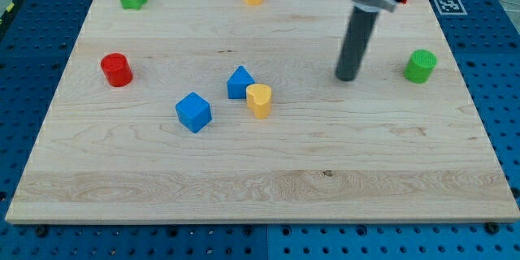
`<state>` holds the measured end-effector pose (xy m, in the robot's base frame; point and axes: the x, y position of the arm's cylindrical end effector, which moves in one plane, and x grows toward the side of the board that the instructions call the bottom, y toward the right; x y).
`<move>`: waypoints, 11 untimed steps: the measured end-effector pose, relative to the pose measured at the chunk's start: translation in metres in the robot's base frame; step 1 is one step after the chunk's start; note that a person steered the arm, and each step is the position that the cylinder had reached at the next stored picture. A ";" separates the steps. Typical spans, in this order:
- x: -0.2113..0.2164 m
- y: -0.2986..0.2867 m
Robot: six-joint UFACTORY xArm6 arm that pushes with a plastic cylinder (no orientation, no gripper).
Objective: Place the blue triangle towards the bottom left corner
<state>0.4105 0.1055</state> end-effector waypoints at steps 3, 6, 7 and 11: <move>0.001 -0.104; 0.024 -0.127; 0.039 -0.122; 0.034 -0.248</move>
<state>0.4443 -0.1428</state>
